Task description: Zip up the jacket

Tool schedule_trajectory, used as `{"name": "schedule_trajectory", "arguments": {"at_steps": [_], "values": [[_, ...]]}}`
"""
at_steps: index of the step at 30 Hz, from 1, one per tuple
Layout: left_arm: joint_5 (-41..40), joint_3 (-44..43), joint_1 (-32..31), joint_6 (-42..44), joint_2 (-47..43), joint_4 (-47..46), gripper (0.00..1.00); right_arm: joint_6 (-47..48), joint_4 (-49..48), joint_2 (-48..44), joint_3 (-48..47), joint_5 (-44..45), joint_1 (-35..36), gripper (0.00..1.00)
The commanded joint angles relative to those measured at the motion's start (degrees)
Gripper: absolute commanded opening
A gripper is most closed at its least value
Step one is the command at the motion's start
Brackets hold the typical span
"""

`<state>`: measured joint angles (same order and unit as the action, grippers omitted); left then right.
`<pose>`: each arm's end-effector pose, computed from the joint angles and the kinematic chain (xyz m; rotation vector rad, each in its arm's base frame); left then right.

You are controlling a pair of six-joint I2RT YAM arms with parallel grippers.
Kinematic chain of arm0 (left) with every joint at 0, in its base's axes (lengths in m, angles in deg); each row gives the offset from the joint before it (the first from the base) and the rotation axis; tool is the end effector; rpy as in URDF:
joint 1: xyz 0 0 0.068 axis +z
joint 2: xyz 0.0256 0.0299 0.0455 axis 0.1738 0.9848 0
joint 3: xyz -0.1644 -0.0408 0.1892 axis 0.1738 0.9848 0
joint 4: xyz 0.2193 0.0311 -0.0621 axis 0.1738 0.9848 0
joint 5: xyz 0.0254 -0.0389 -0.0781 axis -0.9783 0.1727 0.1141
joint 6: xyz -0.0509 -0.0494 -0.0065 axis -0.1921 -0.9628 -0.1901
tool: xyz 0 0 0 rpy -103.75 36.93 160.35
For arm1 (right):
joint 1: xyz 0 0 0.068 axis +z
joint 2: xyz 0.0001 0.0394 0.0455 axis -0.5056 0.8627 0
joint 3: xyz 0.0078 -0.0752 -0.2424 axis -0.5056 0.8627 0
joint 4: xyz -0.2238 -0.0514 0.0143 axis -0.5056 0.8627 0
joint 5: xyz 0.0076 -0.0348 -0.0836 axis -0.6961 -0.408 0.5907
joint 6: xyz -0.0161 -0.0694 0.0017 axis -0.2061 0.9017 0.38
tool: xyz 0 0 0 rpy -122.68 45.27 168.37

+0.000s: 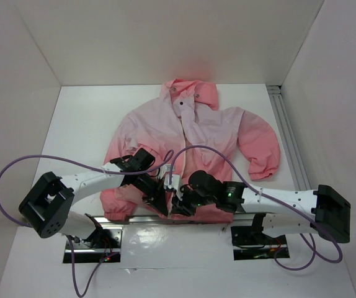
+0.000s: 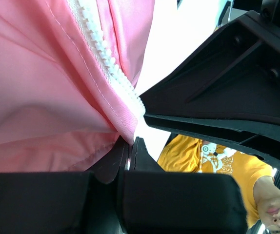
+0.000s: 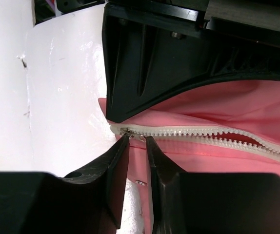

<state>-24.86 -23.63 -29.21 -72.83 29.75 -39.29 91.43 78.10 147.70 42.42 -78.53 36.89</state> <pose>0.1487 -0.1826 0.1735 -0.5570 -2.5572 1.4447 0.0763 0.2255 0.2089 -1.4478 1.7997 0.9408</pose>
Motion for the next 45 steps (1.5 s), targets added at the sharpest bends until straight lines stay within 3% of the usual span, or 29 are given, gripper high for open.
{"name": "schedule_trajectory", "arguments": {"at_steps": [1,8,10,11,16,20,23,31,45], "values": [[2.9,-1.7,-0.5,1.4,-0.6,1.6,0.00,0.4,-0.7,-0.1,-0.5,-1.7,0.6,0.27],[2.9,-1.7,-0.5,1.4,-0.6,1.6,0.00,0.9,-0.1,0.4,-1.0,-1.7,1.1,0.22],[2.9,-1.7,-0.5,1.4,-0.6,1.6,0.00,0.9,-0.1,0.4,-1.6,-1.7,1.1,0.06],[2.9,-1.7,-0.5,1.4,-0.6,1.6,0.00,0.9,-0.1,1.0,-1.6,-1.7,1.1,0.04],[2.9,-1.7,-0.5,1.4,-0.6,1.6,0.00,0.9,-0.1,1.6,-2.1,-1.7,1.6,0.04],[2.9,-1.7,-0.5,1.9,-0.6,1.6,0.00,0.9,1.1,-0.8,-2.6,1.4,1.6,0.17],[2.9,-1.7,-0.5,1.9,-0.6,1.6,0.00,0.3,1.7,-2.0,-2.1,3.3,1.6,0.34],[2.9,-1.7,-0.5,2.4,-0.6,2.1,0.00,0.3,0.0,-1.1,-2.1,2.7,1.6,0.49],[3.5,-1.7,-0.5,2.4,-0.6,2.1,0.00,2.1,-2.9,1.1,-1.6,-1.4,1.6,0.49]]}}
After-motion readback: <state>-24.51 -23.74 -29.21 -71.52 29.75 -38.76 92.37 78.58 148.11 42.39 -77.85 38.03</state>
